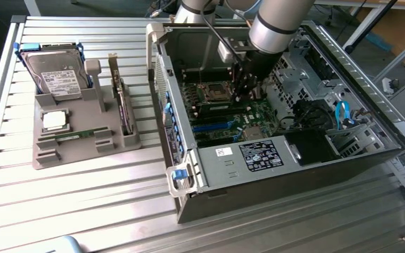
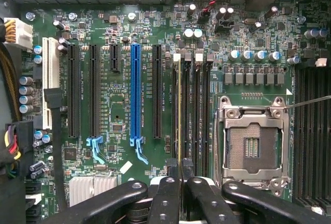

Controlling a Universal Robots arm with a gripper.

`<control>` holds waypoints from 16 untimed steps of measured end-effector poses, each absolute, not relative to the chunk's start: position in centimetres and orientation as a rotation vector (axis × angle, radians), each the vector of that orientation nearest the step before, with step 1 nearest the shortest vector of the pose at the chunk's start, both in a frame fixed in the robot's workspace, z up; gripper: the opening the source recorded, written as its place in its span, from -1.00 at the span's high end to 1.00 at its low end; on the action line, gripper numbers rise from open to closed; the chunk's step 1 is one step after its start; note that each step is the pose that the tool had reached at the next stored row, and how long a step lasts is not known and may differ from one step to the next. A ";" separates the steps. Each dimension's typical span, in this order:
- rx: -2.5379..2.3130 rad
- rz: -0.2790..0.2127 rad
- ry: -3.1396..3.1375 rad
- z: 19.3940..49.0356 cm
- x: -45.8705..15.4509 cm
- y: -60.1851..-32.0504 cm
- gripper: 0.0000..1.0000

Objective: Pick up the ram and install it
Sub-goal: 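Insert the ram into the slot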

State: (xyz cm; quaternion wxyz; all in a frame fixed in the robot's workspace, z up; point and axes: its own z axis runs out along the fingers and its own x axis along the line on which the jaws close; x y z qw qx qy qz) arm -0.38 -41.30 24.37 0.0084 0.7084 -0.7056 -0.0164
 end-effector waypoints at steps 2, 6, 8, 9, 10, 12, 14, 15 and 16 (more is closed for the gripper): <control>2.214 -0.051 -2.205 24.3 -0.4 -41.3 0.76; 2.214 -0.050 -2.205 24.2 -0.4 -41.3 0.76; 2.214 -0.050 -2.205 24.2 -0.4 -41.3 0.76; 2.214 -0.050 -2.205 24.2 -0.4 -41.4 0.76; 2.214 -0.050 -2.205 24.2 -0.4 -41.4 0.76; 2.214 -0.050 -2.205 24.2 -0.4 -41.5 0.76; 2.214 -0.050 -2.205 24.2 -0.4 -41.5 0.76; 2.214 -0.050 -2.205 24.2 -0.4 -41.5 0.76; 2.214 -0.050 -2.205 24.2 -0.4 -41.5 0.76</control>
